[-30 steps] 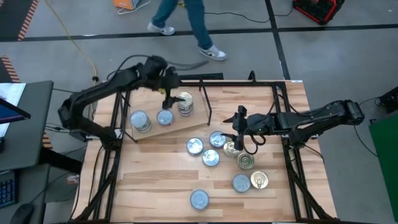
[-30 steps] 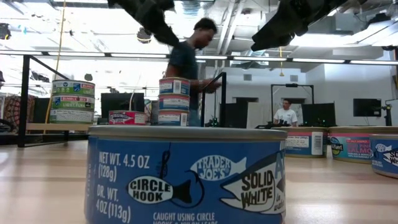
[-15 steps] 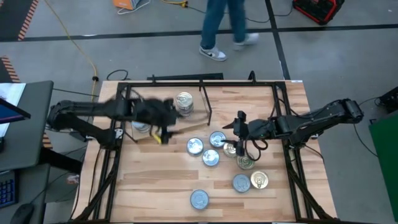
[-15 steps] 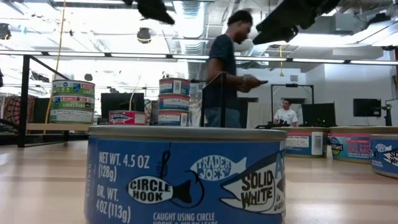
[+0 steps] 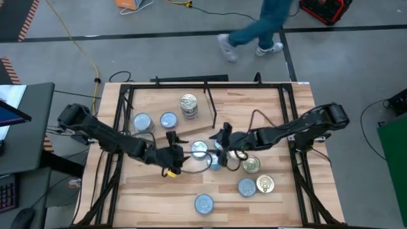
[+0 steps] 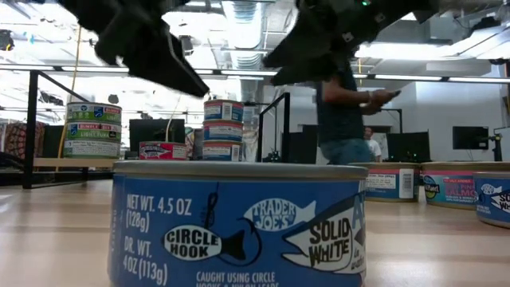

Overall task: Stack canned seafood by type on shelf
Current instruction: Stack the yellow blue tuna can on top of the red tuna can on the shelf

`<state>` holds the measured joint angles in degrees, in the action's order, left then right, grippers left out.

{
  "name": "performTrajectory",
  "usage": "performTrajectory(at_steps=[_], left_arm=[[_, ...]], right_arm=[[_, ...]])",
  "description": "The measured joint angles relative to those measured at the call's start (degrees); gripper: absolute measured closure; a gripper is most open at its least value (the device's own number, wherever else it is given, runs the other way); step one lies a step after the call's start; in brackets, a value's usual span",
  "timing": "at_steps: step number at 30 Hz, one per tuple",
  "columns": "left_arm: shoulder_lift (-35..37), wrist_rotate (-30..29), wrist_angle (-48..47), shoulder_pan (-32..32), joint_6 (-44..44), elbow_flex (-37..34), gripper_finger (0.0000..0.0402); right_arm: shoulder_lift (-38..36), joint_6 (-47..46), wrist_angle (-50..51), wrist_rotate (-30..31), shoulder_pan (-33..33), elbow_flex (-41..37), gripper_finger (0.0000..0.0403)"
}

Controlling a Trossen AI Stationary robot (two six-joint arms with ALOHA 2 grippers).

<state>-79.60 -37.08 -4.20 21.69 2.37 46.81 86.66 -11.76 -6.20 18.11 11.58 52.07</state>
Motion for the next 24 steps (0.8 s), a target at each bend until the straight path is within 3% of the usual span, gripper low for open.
performTrajectory(at_steps=[7,14,21,24], left_arm=[[-9.7,-14.3,6.0,2.6,3.2,0.2,0.0114],[-19.1,-24.6,8.1,2.6,4.5,0.2,0.0114],[-24.1,-26.0,13.6,1.9,2.7,0.2,0.0114],[-24.5,-23.8,15.3,1.4,1.5,0.3,0.0114]], right_arm=[[10.0,-1.9,1.9,4.8,4.0,7.4,0.0111],[12.8,-9.5,18.4,9.5,6.7,14.7,0.0111],[10.5,-14.3,24.3,9.6,10.1,15.8,0.0111],[9.3,-14.4,24.9,9.7,11.1,15.8,0.0111]])
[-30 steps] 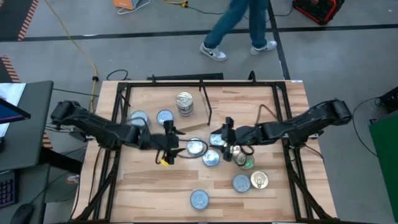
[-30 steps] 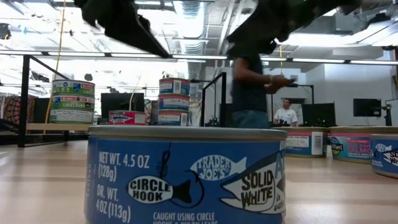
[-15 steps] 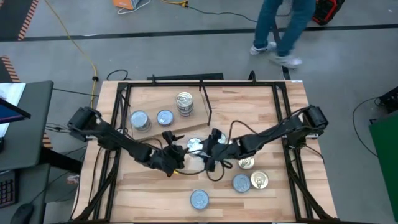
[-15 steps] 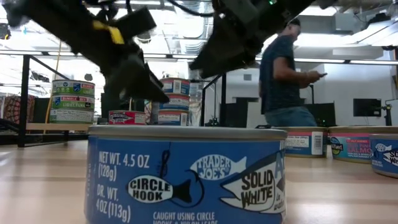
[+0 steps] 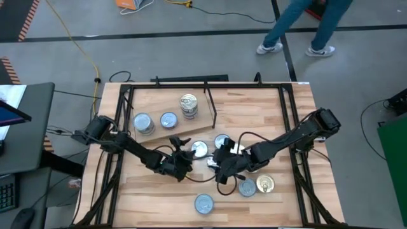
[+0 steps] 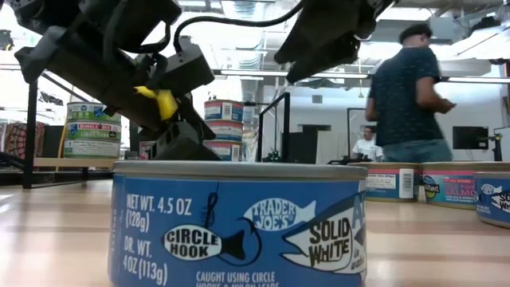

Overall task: Stack canned seafood by type on shelf
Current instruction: Stack the yellow blue tuna can on top of the red tuna can on the shelf

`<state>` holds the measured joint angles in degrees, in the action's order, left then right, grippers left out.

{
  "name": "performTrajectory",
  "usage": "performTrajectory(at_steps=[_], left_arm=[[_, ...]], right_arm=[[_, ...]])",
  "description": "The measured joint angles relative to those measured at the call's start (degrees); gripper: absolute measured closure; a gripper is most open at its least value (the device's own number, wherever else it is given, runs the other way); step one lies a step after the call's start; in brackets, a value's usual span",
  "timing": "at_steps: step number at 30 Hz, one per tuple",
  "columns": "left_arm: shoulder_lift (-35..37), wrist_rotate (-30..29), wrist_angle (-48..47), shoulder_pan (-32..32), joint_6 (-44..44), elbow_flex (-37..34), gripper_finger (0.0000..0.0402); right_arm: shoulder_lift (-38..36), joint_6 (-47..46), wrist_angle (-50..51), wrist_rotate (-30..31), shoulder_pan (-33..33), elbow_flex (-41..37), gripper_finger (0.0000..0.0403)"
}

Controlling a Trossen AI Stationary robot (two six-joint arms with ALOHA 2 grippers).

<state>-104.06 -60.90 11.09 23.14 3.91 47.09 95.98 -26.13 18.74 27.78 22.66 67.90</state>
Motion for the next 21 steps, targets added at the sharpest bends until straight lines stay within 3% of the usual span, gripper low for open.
performTrajectory(at_steps=[8,12,21], left_arm=[[0.1,5.1,-1.7,0.1,-0.7,0.0,0.0114],[0.2,8.0,-4.0,0.2,-0.2,0.1,0.0114],[0.1,8.1,-8.4,1.7,2.9,0.1,0.0114]], right_arm=[[-1.1,-0.1,3.4,0.5,1.0,0.0,0.0111],[-0.1,-2.1,9.2,-2.1,1.0,0.0,0.0111],[-0.1,-6.6,16.2,-2.2,1.7,0.0,0.0111]])
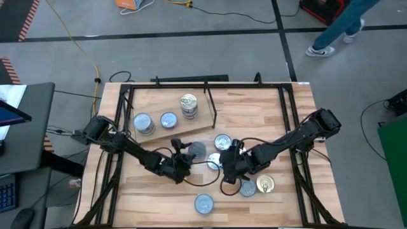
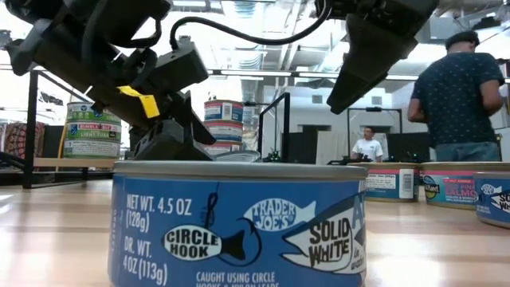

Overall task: Stack canned seafood by type on shelf
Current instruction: Stack the yellow blue tuna can on top of the red tuna can on the shelf

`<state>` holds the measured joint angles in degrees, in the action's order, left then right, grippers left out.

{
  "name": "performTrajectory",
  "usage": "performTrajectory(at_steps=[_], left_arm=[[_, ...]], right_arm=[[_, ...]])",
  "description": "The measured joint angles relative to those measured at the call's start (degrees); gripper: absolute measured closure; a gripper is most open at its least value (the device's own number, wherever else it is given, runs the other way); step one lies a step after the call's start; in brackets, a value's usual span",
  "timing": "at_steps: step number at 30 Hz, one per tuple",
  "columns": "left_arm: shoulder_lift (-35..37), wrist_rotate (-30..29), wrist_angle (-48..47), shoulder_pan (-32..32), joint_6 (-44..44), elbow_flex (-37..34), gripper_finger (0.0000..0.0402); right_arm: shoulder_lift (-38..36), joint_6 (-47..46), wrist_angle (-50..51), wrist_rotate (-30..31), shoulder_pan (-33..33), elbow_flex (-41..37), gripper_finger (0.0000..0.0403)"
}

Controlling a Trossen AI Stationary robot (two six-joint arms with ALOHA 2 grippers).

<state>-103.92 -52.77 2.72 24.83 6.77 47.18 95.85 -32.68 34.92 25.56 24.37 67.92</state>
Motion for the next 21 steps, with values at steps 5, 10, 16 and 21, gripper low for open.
performTrajectory(at_steps=[5,10,16,21], left_arm=[[-0.1,-0.2,-1.0,1.1,1.6,-0.1,0.0114],[-0.4,0.1,-1.8,2.3,3.5,-0.4,0.0114],[-0.4,-0.6,-3.0,2.6,6.8,-0.3,0.0114],[0.0,2.1,-6.6,2.8,10.5,-0.3,0.0114]], right_arm=[[0.0,-0.3,0.0,0.0,0.0,0.0,0.0111],[0.0,-0.6,-0.2,0.0,0.3,0.0,0.0111],[0.0,-0.1,-5.2,1.4,-0.2,0.0,0.0111],[0.0,3.0,-9.4,1.8,-0.6,0.0,0.0111]])
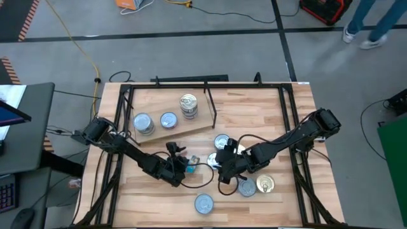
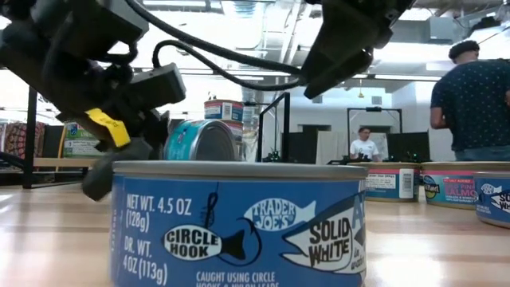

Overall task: Stack canned seafood by type on shelf
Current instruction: Stack the yellow blue tuna can on top of the red tuna can on the shelf

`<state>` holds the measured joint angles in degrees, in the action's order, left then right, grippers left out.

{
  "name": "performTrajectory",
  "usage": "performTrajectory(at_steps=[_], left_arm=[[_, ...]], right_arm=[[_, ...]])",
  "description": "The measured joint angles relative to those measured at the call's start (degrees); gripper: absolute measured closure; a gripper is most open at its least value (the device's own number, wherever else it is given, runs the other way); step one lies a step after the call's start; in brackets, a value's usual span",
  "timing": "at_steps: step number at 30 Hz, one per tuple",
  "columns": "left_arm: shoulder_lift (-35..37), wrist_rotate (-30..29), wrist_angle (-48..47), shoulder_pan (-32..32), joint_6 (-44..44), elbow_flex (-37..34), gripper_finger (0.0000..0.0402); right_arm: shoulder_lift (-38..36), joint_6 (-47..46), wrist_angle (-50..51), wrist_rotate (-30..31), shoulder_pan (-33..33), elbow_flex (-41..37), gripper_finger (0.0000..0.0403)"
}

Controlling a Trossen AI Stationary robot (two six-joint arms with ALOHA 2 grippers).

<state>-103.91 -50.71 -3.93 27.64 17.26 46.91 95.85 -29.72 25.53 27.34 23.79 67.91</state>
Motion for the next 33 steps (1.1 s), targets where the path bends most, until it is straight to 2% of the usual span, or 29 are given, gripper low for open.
performTrajectory(at_steps=[8,15,20,24,26,33], left_arm=[[7.6,4.0,-11.3,4.7,15.5,0.0,0.0114],[12.2,5.7,-11.2,12.8,26.4,0.1,0.0114],[12.0,3.9,-7.3,17.6,33.6,0.1,0.0114],[9.6,2.2,1.1,18.0,33.7,0.8,0.0114],[7.7,0.4,1.7,17.4,32.3,3.1,0.0114],[2.1,-9.2,-7.9,14.3,31.0,11.4,0.0114]], right_arm=[[0.0,0.2,0.6,0.0,0.2,0.0,0.0111],[0.0,-0.2,0.6,0.8,-0.3,-0.1,0.0111],[0.0,-4.4,1.8,7.8,1.6,-2.0,0.0111],[0.0,-8.6,0.4,13.5,3.1,-3.8,0.0111],[0.0,-9.2,-2.3,15.8,3.7,-5.2,0.0111],[0.0,-8.9,-7.4,16.7,5.9,-7.4,0.0111]])
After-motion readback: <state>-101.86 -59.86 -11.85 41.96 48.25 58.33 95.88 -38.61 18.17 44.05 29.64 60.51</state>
